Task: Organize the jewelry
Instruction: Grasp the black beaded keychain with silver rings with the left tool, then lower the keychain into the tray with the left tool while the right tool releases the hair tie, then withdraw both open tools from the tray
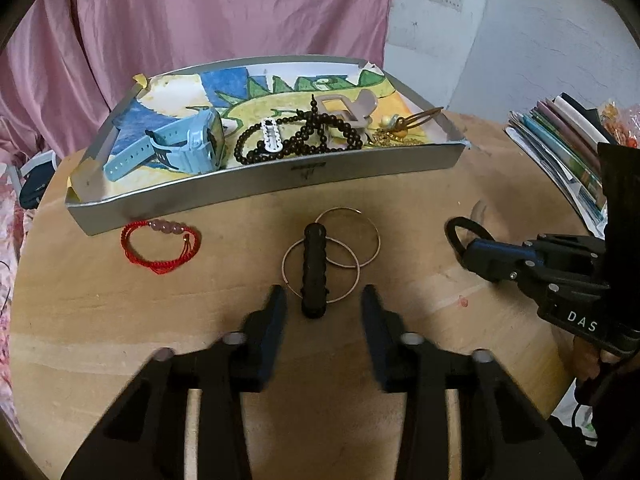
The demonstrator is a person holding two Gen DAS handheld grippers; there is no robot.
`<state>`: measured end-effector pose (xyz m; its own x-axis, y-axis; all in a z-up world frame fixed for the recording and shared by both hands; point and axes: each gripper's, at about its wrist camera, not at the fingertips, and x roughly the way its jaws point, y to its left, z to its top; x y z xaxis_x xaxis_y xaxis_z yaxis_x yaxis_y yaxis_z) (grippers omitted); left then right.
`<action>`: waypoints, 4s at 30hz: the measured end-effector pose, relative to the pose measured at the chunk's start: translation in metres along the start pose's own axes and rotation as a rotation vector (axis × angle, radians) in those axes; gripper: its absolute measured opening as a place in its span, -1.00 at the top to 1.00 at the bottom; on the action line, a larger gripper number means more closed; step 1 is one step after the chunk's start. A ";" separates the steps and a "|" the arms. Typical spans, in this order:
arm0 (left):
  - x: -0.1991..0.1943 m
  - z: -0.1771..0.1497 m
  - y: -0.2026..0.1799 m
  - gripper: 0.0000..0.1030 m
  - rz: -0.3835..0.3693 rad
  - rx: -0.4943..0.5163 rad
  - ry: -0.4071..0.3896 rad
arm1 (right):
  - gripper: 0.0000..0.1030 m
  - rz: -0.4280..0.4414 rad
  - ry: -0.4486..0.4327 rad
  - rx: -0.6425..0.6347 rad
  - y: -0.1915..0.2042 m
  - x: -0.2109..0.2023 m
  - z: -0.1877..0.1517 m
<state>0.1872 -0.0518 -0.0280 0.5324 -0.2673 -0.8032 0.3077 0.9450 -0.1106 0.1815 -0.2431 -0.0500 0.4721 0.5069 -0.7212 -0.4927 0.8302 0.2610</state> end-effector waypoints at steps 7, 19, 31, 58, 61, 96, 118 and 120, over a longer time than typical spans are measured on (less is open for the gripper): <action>-0.002 0.001 0.001 0.77 -0.007 -0.007 -0.012 | 0.89 -0.001 0.002 0.000 0.001 0.000 -0.001; -0.010 0.004 0.007 0.83 -0.068 -0.042 -0.070 | 0.89 -0.001 0.002 -0.001 0.000 0.000 -0.001; -0.007 0.010 0.006 0.82 -0.110 -0.047 -0.041 | 0.89 -0.001 0.003 -0.004 -0.001 -0.001 -0.001; -0.039 0.012 0.026 0.83 -0.311 -0.144 -0.317 | 0.90 0.088 -0.117 0.067 -0.004 -0.016 0.023; -0.040 0.013 0.026 0.83 -0.292 -0.140 -0.313 | 0.90 0.097 -0.128 0.069 -0.004 -0.017 0.026; 0.025 0.088 0.049 0.83 -0.125 -0.217 -0.179 | 0.90 -0.019 -0.152 0.163 -0.032 0.027 0.097; -0.049 0.066 0.024 -0.49 -0.053 -0.211 -0.286 | -0.94 -0.137 -0.307 0.131 -0.027 -0.048 0.056; -0.059 0.062 0.018 -0.59 -0.039 -0.189 -0.305 | -1.00 -0.133 -0.330 0.119 -0.022 -0.055 0.051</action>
<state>0.2103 -0.0304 0.0535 0.7429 -0.3205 -0.5877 0.1963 0.9436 -0.2666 0.2036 -0.2780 0.0167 0.7460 0.4239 -0.5136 -0.3318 0.9053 0.2653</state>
